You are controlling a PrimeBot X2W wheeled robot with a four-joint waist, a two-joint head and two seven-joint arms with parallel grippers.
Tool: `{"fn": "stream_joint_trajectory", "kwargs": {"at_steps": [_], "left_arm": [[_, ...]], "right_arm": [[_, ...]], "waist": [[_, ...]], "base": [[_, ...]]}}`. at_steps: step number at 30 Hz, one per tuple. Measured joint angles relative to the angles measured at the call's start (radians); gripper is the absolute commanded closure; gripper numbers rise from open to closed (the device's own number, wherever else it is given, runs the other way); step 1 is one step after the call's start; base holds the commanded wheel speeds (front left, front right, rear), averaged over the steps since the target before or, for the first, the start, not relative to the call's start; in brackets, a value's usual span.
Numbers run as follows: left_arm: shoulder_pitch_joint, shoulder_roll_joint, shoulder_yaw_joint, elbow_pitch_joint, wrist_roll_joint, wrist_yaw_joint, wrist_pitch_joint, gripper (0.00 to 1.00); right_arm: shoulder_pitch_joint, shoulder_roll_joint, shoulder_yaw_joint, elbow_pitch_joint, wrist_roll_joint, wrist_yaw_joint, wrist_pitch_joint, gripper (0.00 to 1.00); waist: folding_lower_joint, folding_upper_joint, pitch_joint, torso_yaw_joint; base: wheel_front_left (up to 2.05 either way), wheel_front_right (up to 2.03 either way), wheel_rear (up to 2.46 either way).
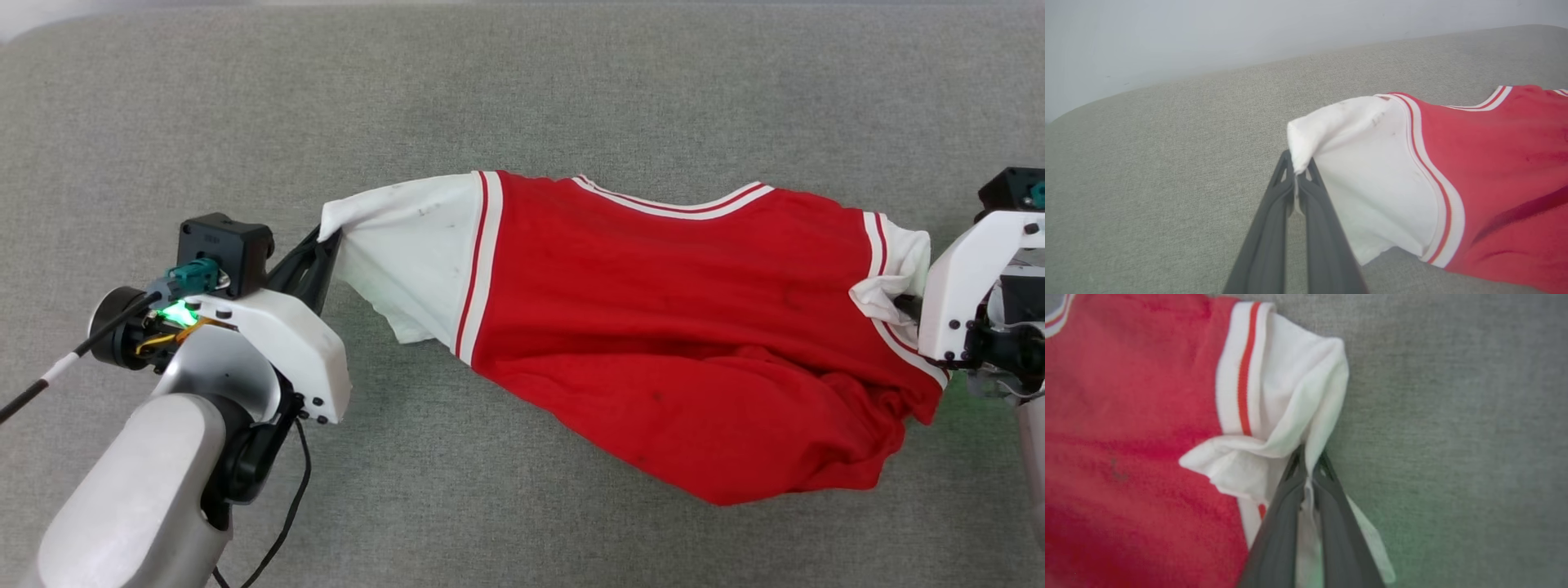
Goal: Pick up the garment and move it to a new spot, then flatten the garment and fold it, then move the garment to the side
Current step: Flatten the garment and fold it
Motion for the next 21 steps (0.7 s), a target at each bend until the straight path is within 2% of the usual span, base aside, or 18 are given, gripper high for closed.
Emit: {"fn": "stream_joint_trajectory", "kwargs": {"at_steps": [7,11,15,21], "left_arm": [[-0.04,0.003,0.033,0.055,0.004,0.008,-0.047,1.0],[-0.105,-0.004,0.056,0.112,-0.01,-0.004,-0.069,1.0],[-0.195,-0.021,0.091,0.198,-0.036,-0.027,-0.104,1.0],[-0.396,-0.055,0.123,0.382,-0.058,-0.089,-0.176,1.0]], "right_arm": [[-0.02,-0.009,0.041,-0.058,-0.011,0.0,-0.119,1.0],[-0.069,-0.019,0.047,-0.08,-0.03,0.0,-0.202,1.0],[-0.143,-0.016,0.05,-0.074,-0.054,0.0,-0.271,1.0],[-0.313,-0.003,0.033,-0.041,-0.104,0.0,-0.383,1.0]], "waist": [[0.0,0.0,-0.05,-0.018],[0.0001,0.0,-0.084,-0.03],[0.0,0.0,-0.118,-0.046],[0.0,0.0,-0.121,-0.064]], "base": [[0.0,0.0,0.0],[0.0,0.0,0.0],[0.0,0.0,0.0],[0.0,0.0,0.0]]}}
